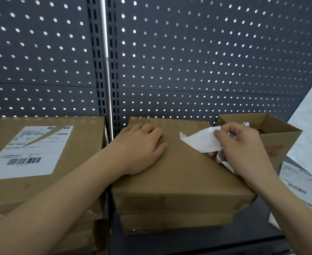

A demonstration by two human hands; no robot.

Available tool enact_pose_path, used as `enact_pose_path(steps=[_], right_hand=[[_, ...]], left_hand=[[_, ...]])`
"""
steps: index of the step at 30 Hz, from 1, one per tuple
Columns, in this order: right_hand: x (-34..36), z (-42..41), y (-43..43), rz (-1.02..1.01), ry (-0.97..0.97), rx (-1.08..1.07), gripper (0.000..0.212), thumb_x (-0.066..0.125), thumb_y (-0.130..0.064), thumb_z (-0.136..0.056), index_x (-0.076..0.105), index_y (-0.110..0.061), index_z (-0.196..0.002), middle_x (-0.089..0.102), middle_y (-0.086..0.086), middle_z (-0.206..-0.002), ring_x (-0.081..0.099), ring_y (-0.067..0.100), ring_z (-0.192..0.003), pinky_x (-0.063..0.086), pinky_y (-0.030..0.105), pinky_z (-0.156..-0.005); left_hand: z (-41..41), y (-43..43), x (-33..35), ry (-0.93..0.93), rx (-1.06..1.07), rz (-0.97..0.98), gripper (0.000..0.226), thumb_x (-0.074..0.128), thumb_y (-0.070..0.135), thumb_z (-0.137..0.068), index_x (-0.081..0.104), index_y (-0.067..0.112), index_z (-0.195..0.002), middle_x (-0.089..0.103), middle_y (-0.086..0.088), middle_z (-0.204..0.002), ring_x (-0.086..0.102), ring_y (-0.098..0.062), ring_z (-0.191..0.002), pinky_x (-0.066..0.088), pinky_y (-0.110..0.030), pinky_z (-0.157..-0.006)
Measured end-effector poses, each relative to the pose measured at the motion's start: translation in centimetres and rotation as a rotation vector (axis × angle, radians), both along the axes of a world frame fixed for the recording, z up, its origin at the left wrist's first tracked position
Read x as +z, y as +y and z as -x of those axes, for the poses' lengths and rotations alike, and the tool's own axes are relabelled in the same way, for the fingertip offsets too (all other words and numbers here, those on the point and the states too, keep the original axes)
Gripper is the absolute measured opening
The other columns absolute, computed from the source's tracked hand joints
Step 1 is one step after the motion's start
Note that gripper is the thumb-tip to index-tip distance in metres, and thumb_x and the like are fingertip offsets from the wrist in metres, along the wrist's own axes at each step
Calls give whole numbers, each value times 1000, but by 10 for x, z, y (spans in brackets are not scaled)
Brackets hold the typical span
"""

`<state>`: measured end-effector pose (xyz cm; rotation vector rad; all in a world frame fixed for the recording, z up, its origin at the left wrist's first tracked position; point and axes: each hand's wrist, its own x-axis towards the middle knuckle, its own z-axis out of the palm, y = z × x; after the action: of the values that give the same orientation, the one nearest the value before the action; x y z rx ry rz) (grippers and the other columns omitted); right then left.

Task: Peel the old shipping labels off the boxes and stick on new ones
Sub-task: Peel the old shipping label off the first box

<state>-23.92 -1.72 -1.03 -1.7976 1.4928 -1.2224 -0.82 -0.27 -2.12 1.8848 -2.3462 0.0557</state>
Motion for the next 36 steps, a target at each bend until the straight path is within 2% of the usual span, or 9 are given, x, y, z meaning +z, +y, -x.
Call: enact_pose_path(steps=[3, 9, 14, 19, 24, 27, 36], right_hand=[[2, -1, -3, -3, -27, -9, 17, 50, -10, -95, 60, -4, -82, 66, 11, -56, 52, 12, -39, 29, 12, -32], [2, 0, -13, -10, -36, -32, 19, 48, -12, -94, 57, -7, -79, 66, 12, -55, 51, 16, -40, 29, 18, -32], [2, -1, -17, 2, -69, -29, 19, 46, -11, -95, 58, -3, -82, 66, 12, -56, 51, 17, -42, 33, 24, -38], [1, -2, -21, -6, -119, -36, 18, 44, -11, -95, 58, -5, -84, 66, 13, -57, 52, 15, -41, 39, 36, -48], [-2, 0, -23, 5, -128, -47, 21, 43, -12, -97, 57, -1, -87, 66, 12, -57, 53, 15, -40, 33, 22, -34], [-4, 1, -23, 12, -141, -48, 22, 43, -12, -99, 56, 1, -87, 66, 13, -58, 51, 15, -37, 30, 18, -32], [-7, 2, -29, 17, -143, -43, 24, 40, -15, -101, 57, 0, -91, 66, 10, -57, 53, 16, -40, 37, 26, -39]], left_hand=[[0, 0, 0, 3, -3, -9, 45, 22, 55, -99, 44, 26, -126, 46, 4, -134, 41, -21, -124, 33, -40, -106], [0, -1, 0, 8, -4, -18, 46, 22, 56, -99, 45, 25, -126, 47, 4, -133, 42, -20, -125, 34, -41, -106], [-1, -1, 0, 9, -6, -22, 46, 22, 56, -99, 44, 26, -128, 46, 4, -135, 42, -21, -126, 34, -42, -106], [-3, -2, -1, 16, -7, -28, 46, 22, 56, -100, 43, 27, -128, 46, 4, -135, 42, -21, -126, 34, -41, -106], [-2, -2, 0, 9, -6, -23, 47, 22, 56, -99, 44, 26, -128, 46, 4, -135, 41, -21, -126, 33, -42, -106], [-1, -1, 0, 6, -7, -18, 47, 22, 56, -99, 44, 26, -128, 46, 3, -134, 42, -20, -125, 34, -42, -106], [0, -1, 0, 1, 1, -35, 50, 20, 57, -97, 44, 25, -127, 47, 4, -134, 41, -20, -126, 35, -42, -106]])
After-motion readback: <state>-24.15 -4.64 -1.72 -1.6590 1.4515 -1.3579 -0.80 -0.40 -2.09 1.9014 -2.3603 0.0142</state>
